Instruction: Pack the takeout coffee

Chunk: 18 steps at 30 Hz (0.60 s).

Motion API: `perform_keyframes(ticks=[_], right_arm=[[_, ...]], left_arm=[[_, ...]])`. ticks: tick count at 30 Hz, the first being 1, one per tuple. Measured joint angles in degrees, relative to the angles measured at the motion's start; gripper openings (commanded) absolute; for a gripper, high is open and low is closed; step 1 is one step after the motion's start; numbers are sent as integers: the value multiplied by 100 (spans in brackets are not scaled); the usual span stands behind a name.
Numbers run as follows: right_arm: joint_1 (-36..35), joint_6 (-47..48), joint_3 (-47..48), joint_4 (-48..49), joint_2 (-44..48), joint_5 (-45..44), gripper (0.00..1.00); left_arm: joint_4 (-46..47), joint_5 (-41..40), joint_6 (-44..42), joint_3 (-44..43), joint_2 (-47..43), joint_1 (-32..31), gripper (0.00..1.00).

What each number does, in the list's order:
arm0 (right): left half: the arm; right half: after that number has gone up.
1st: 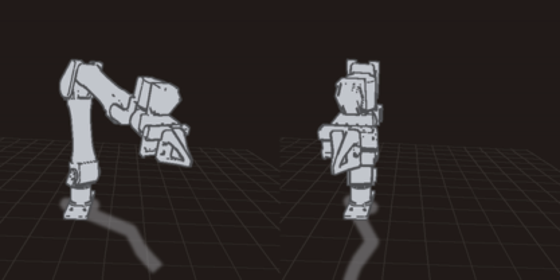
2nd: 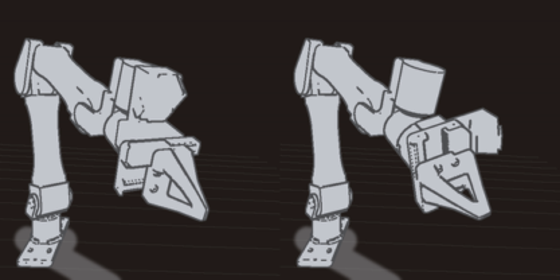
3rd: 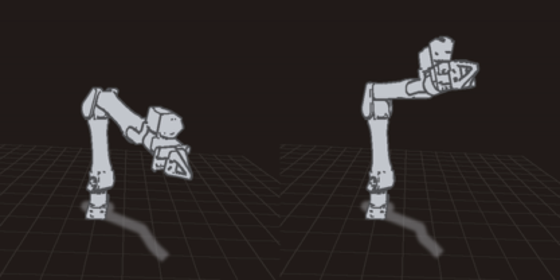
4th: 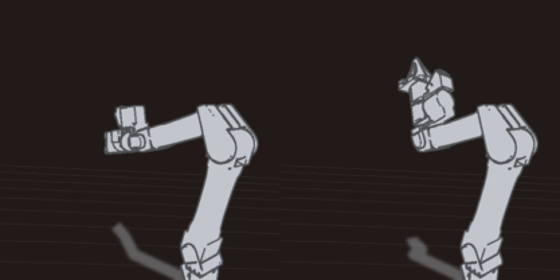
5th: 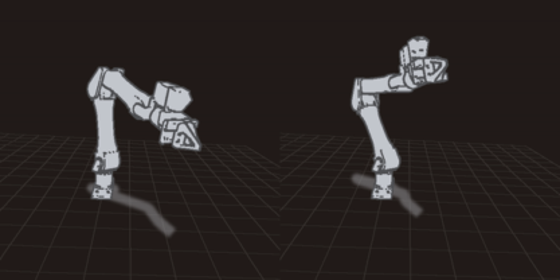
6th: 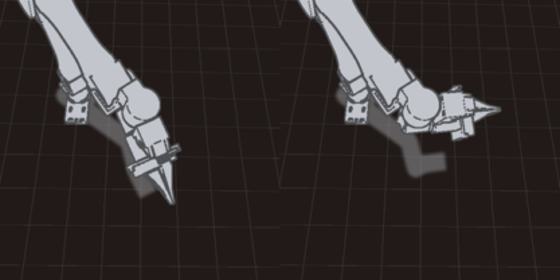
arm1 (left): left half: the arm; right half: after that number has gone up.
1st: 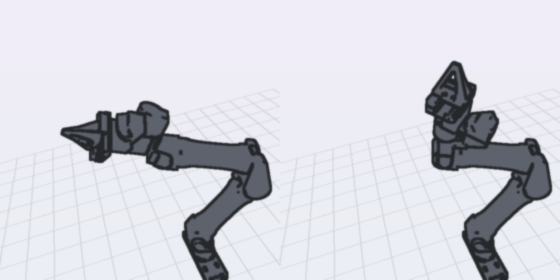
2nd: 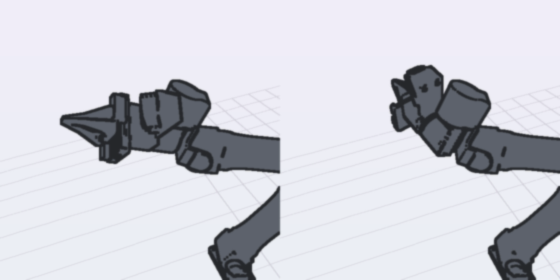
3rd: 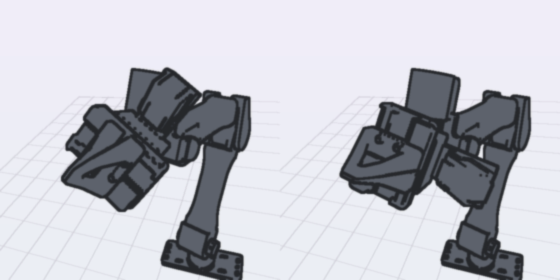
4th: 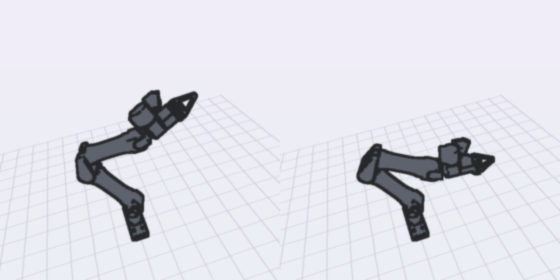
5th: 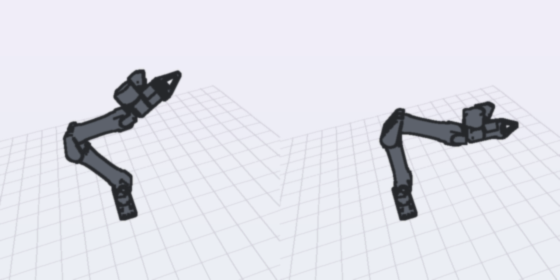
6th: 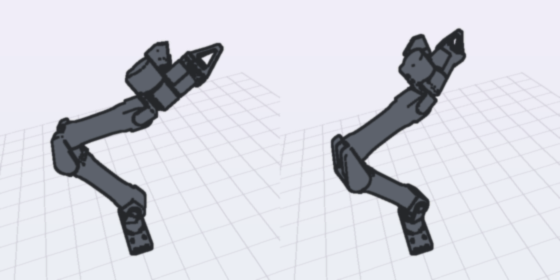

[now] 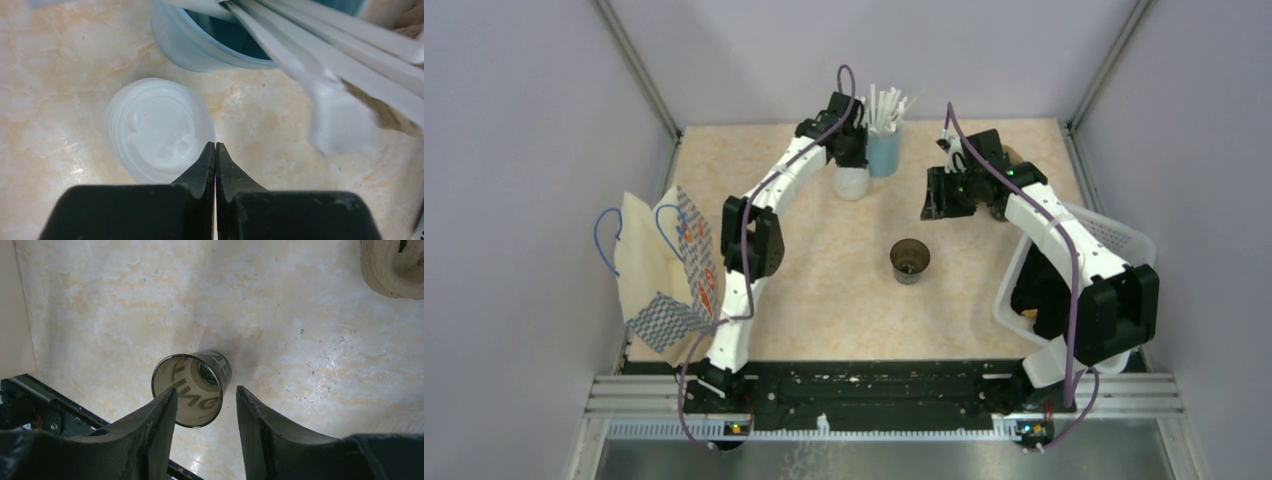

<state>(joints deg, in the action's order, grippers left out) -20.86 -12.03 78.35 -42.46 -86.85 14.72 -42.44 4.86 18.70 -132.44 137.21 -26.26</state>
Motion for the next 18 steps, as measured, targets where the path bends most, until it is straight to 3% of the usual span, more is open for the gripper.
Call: perform_keyframes(ticks=[11,13,15,18], right_arm=[[0,-20,168,-81,-20,55,48],[0,-57,262,-61,-28,107,48],[0,-105,321,-33,-28,181,48],[0,-153,330,-35,-31,243,48]], left_arm=[[111,39,195,767,-1141,129,2],[251,166,177,1060,-1311,177,20],[330,372,94,1178,-1351,219,30],[472,662,-9,1246,-1307,258,38]])
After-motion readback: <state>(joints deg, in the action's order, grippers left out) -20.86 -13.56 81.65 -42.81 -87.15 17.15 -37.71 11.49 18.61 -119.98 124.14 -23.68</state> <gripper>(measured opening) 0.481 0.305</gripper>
